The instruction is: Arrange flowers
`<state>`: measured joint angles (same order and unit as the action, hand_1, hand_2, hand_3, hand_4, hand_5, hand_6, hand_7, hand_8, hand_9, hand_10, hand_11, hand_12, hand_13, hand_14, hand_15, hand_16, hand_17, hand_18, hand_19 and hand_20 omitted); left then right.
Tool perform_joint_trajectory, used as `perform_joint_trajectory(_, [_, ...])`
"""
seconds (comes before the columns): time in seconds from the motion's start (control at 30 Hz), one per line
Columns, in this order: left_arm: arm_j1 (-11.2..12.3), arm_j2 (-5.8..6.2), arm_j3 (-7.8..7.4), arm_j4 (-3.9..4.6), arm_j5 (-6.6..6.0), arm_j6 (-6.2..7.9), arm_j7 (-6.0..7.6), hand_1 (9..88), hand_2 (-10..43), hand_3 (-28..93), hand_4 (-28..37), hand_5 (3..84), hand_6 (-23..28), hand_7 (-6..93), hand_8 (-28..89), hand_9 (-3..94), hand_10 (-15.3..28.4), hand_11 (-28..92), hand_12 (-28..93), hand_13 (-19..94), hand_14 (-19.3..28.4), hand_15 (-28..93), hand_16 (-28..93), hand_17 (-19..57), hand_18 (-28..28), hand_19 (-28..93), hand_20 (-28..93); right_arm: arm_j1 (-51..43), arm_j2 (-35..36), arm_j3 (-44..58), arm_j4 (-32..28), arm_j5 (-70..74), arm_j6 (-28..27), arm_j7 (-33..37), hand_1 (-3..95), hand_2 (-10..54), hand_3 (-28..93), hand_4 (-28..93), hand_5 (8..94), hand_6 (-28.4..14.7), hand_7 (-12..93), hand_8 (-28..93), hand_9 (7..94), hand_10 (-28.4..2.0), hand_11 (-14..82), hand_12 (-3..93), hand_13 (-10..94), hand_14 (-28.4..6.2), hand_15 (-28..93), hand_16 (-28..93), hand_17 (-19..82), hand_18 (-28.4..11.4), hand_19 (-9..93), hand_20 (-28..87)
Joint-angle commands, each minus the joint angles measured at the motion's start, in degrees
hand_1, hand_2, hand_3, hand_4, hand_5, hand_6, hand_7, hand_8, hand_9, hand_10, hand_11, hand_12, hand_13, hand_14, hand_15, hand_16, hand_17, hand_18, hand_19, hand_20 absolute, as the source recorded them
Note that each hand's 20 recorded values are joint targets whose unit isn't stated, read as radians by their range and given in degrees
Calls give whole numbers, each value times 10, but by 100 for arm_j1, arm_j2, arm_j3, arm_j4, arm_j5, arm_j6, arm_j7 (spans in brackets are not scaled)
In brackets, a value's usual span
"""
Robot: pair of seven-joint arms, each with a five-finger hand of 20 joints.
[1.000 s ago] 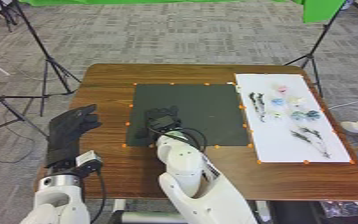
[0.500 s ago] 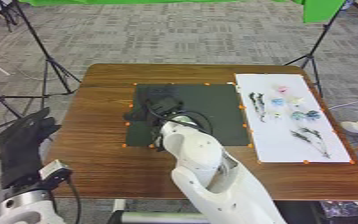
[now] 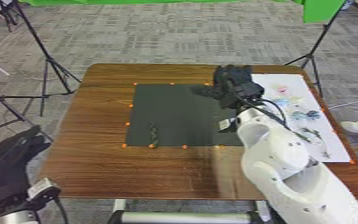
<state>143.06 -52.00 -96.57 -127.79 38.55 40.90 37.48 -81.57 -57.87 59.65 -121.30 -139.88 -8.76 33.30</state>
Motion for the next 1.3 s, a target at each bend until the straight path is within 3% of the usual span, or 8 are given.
perform_joint_trajectory(0.03, [77, 6, -46, -65, 159, -183, -233, 274, 57, 822, -186, 532, 166, 198, -99, 432, 248, 514, 136, 342, 284, 841, -224, -32, 249, 551, 472, -805, 617, 811, 16, 48, 115, 524, 207, 33, 764, -202, 644, -110, 236, -76, 552, -278, 588, 304, 491, -278, 835, 244, 83, -284, 659, 333])
perform_joint_trajectory(0.23, [-91, 126, 48, -56, 306, -331, -430, 277, 57, 818, -181, 532, 165, 197, -98, 432, 248, 514, 136, 342, 284, 839, -222, -31, 249, 550, 475, -1400, 933, 1610, 18, 247, 259, 868, 220, 24, 773, -205, 630, -114, 229, -78, 540, -277, 596, 308, 483, -276, 838, 246, 82, -284, 669, 320])
perform_joint_trajectory(0.27, [-112, 316, 135, -52, 173, -266, -339, 277, 57, 818, -181, 533, 165, 197, -98, 433, 248, 514, 136, 343, 284, 840, -222, -31, 249, 550, 475, -1541, 956, 1802, 27, 289, 269, 906, 221, 23, 775, -206, 628, -115, 228, -78, 537, -278, 596, 309, 480, -276, 838, 247, 82, -284, 670, 318])
perform_joint_trajectory(0.43, [-283, 287, 287, -24, 310, -366, -542, 279, 58, 815, -177, 536, 167, 199, -98, 438, 248, 518, 137, 347, 284, 842, -220, -29, 249, 552, 477, -2002, 1041, 2383, 33, 416, 111, 1228, 224, 20, 779, -211, 609, -122, 213, -74, 513, -283, 594, 316, 454, -281, 841, 251, 74, -284, 679, 294])
perform_joint_trajectory(0.57, [-225, 458, 372, -38, 95, -247, -389, 281, 57, 815, -176, 538, 168, 200, -98, 439, 247, 519, 137, 348, 284, 842, -219, -28, 249, 553, 479, -2394, 1027, 2793, -54, 490, 10, 1265, 225, 17, 781, -212, 590, -128, 205, -74, 490, -284, 588, 320, 430, -283, 841, 248, 62, -284, 674, 285])
perform_joint_trajectory(0.77, [-252, 331, 329, -42, 222, -296, -492, 281, 58, 814, -174, 538, 168, 201, -98, 439, 248, 520, 137, 349, 284, 842, -219, -26, 251, 555, 479, -2929, 1003, 3206, -207, 632, 86, 1438, 227, 13, 782, -215, 582, -130, 200, -72, 477, -284, 580, 322, 414, -284, 840, 244, 58, -284, 672, 281])
perform_joint_trajectory(0.87, [-270, 469, 373, -18, 71, -236, -312, 281, 59, 812, -173, 539, 169, 200, -98, 440, 248, 520, 137, 350, 284, 842, -219, -26, 251, 556, 480, -3122, 1026, 3308, -193, 652, 145, 1491, 228, 12, 781, -216, 581, -130, 199, -71, 476, -284, 578, 323, 412, -284, 841, 243, 57, -284, 672, 280])
perform_joint_trajectory(1.3, [-478, 373, 455, 51, 243, -393, -460, 281, 59, 813, -171, 540, 170, 201, -98, 440, 247, 521, 138, 350, 284, 842, -218, -25, 252, 558, 480, -3278, 1131, 3408, 137, 826, 126, 1658, 282, -27, 786, -223, 605, -127, 195, -73, 476, -284, 584, 314, 414, -284, 845, 236, 61, -284, 671, 277])
